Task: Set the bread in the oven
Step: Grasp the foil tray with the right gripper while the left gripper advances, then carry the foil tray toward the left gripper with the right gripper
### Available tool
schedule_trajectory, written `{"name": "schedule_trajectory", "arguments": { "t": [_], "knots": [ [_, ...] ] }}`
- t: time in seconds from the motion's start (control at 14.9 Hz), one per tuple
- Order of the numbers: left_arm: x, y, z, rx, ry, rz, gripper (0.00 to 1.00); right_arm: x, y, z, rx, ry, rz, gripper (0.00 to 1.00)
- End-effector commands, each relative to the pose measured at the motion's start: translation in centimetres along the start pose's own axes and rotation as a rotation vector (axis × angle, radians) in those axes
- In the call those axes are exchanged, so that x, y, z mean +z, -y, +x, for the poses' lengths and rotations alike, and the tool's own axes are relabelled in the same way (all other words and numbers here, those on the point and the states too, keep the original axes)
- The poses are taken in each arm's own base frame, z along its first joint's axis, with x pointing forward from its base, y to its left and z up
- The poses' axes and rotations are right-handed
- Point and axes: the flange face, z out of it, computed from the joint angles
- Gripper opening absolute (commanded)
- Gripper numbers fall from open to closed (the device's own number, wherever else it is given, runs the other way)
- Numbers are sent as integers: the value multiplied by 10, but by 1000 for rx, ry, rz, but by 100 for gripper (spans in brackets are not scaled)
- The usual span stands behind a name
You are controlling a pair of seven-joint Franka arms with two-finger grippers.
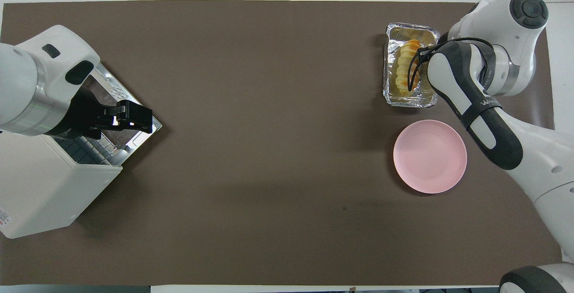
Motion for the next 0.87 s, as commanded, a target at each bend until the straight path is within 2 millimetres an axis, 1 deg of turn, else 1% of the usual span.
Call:
{"name": "schedule_trajectory", "arguments": {
  "t": [0.0, 0.13, 0.2, 0.34, 0.4, 0.47, 0.54, 0.6, 0.67, 0.74, 0.81],
  "knots": [
    [1, 2, -7, -19, 20, -9, 100, 0, 3, -8, -31, 8, -11, 0],
    [-2, -1, -5, -37, -3, -18, 100, 0, 3, -8, -35, 10, -11, 0],
    [-3, -2, -2, -78, -26, -25, 100, -3, 2, -7, -44, 10, -11, 0],
    [0, -10, 5, -80, -48, -42, 100, -12, 2, -3, -56, 25, -8, 0],
    [0, -23, 3, -65, -48, -64, 100, -24, 3, 1, -56, 31, -6, 0],
    [14, -40, 8, -47, -20, -69, 100, -42, 6, 3, -58, 46, 0, 0],
    [20, -51, 15, -46, -12, -67, 100, -51, 12, 3, -62, 90, 11, 0],
    [21, -54, 18, -48, -15, -71, 100, -67, 19, 7, -65, 107, 18, 0],
    [23, -56, 22, -50, -25, -78, 100, -87, 33, 13, -70, 115, 25, 0],
    [29, -65, 25, -46, -24, -79, 100, -100, 45, 13, -64, 141, 28, 0],
    [31, -79, 27, -50, -20, -78, 100, -113, 63, 15, -50, 162, 24, 0]
  ]
}}
